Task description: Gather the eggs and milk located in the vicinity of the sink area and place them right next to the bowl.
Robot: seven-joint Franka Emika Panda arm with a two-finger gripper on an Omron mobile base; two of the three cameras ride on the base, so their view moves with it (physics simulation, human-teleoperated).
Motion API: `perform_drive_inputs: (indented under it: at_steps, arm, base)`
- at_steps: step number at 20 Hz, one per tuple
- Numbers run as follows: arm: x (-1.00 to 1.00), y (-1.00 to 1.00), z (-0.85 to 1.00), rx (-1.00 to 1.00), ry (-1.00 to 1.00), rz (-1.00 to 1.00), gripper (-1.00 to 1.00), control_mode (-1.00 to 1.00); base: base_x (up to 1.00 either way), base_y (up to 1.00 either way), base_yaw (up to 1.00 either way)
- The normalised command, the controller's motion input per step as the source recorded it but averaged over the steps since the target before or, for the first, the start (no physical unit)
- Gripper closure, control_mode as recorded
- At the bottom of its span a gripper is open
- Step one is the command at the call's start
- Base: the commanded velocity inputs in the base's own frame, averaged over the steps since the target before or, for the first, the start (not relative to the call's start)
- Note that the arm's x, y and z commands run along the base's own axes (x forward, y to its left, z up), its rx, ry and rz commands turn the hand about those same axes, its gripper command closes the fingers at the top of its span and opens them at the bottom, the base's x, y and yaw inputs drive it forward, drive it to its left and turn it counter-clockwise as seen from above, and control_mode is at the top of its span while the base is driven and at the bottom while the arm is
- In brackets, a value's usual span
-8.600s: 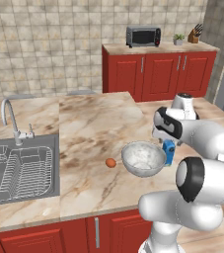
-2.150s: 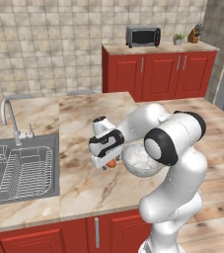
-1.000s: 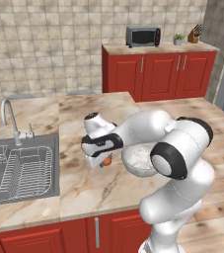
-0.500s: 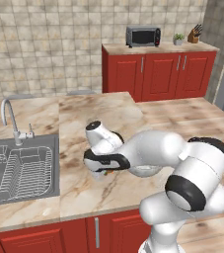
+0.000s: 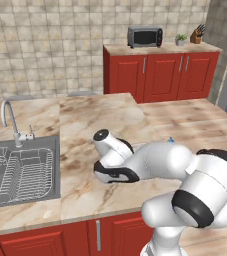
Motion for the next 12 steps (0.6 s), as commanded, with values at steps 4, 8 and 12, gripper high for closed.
perform_drive_inputs:
  at_steps: [4, 8, 12]
  arm:
    - [0.25, 0.0, 0.08, -0.09, 0.06, 0.25, 1.0, -1.0]
    - [0.18, 0.0, 0.03, -0.08, 0.04, 0.13, 1.0, -1.0]
    - [0.0, -0.05, 0.0, -0.07, 0.0, 0.05, 1.0, -1.0]
  base:
    - [0.0, 0.0, 0.0]
    - [0.0, 0.0, 0.0]
    - [0.0, 0.0, 0.0]
